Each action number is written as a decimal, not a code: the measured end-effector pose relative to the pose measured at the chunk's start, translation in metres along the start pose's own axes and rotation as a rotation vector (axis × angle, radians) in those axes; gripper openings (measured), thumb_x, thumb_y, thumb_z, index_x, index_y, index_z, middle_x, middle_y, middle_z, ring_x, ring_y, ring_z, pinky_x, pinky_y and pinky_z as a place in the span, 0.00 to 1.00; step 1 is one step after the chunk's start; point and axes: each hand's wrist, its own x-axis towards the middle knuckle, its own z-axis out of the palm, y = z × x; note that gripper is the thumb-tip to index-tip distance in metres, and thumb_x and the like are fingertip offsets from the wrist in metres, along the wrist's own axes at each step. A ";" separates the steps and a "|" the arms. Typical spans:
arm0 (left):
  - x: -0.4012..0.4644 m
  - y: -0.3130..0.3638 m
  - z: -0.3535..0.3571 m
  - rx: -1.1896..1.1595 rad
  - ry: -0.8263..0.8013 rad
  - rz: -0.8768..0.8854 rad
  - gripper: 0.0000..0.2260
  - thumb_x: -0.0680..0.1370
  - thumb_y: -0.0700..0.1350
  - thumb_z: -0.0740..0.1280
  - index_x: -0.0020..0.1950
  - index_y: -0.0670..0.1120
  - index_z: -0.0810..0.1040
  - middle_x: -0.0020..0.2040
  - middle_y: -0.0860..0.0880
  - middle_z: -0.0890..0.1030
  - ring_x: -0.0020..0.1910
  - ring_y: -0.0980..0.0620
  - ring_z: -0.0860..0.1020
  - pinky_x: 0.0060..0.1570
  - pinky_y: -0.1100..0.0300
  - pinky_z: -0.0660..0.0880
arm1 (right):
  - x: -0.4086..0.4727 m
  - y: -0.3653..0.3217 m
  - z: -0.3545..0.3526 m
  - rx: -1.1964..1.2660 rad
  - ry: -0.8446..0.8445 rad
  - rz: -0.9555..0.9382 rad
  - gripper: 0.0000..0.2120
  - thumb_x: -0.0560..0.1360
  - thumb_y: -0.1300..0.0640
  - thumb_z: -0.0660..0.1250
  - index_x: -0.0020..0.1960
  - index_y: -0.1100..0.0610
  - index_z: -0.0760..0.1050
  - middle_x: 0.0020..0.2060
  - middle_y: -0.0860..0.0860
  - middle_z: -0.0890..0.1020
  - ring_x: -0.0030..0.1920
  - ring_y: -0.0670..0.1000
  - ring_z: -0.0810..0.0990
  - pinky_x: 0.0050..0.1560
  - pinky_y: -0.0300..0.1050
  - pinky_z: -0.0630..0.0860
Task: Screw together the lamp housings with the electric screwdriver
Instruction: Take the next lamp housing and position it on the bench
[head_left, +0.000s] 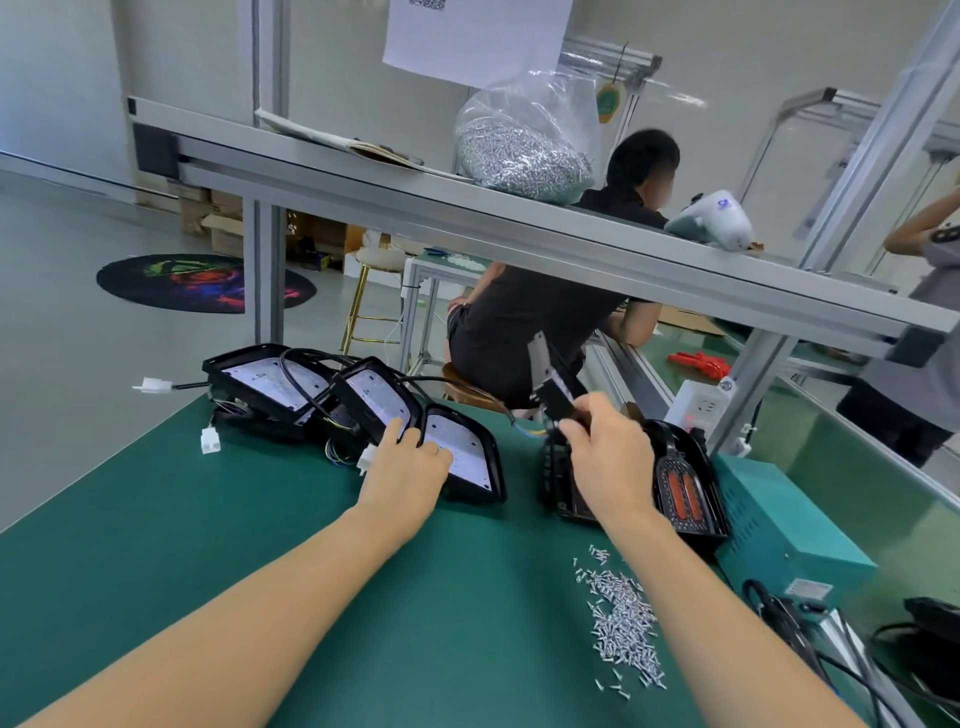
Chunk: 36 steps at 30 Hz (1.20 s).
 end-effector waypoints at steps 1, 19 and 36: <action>0.000 0.000 0.000 0.000 -0.004 0.000 0.17 0.75 0.35 0.58 0.62 0.43 0.70 0.55 0.46 0.77 0.63 0.43 0.68 0.72 0.46 0.48 | 0.002 -0.002 -0.008 0.028 0.030 -0.011 0.07 0.79 0.57 0.66 0.55 0.58 0.75 0.41 0.55 0.83 0.45 0.59 0.80 0.43 0.50 0.73; 0.029 -0.002 -0.045 -2.554 -0.389 -0.730 0.21 0.83 0.54 0.55 0.62 0.36 0.71 0.57 0.38 0.80 0.58 0.42 0.77 0.58 0.48 0.74 | -0.102 -0.012 -0.043 0.610 -0.083 -0.238 0.09 0.74 0.62 0.69 0.48 0.48 0.76 0.50 0.39 0.83 0.49 0.43 0.82 0.54 0.37 0.75; 0.007 0.025 -0.054 -2.120 -0.792 -0.614 0.24 0.82 0.45 0.56 0.34 0.35 0.82 0.42 0.39 0.84 0.40 0.46 0.84 0.42 0.58 0.80 | -0.155 0.008 -0.029 0.710 0.061 -0.388 0.12 0.73 0.68 0.70 0.51 0.54 0.77 0.54 0.49 0.84 0.53 0.50 0.83 0.53 0.43 0.79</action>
